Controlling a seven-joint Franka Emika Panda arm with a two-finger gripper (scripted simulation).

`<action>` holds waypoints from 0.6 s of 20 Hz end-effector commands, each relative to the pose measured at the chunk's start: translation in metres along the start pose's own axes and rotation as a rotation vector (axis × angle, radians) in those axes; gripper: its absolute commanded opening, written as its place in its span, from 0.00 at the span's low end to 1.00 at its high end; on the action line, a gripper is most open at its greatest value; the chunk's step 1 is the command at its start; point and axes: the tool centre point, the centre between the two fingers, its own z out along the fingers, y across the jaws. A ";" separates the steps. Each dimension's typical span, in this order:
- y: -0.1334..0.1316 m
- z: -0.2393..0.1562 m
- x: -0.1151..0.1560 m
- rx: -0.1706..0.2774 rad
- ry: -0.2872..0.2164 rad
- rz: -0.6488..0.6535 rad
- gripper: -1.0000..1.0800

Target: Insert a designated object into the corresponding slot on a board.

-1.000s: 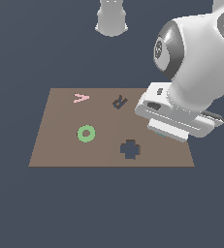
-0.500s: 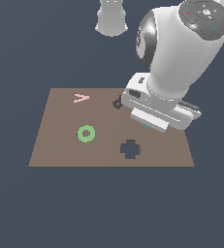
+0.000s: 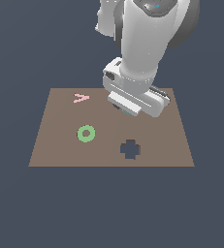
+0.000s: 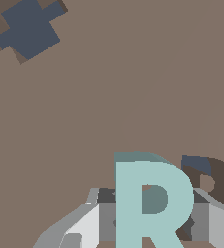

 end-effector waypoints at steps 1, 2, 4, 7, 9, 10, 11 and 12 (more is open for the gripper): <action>0.015 -0.001 -0.002 0.001 0.000 0.024 0.00; 0.020 -0.001 -0.003 0.001 0.000 0.032 0.00; 0.028 -0.002 -0.004 0.001 0.000 0.046 0.00; 0.038 -0.002 -0.005 0.001 0.000 0.062 0.00; 0.041 -0.002 -0.006 0.001 0.000 0.068 0.00; 0.043 -0.002 -0.006 0.001 0.000 0.070 0.00; 0.043 -0.003 -0.006 0.001 0.000 0.071 0.00; 0.044 -0.003 -0.006 0.001 0.000 0.071 0.00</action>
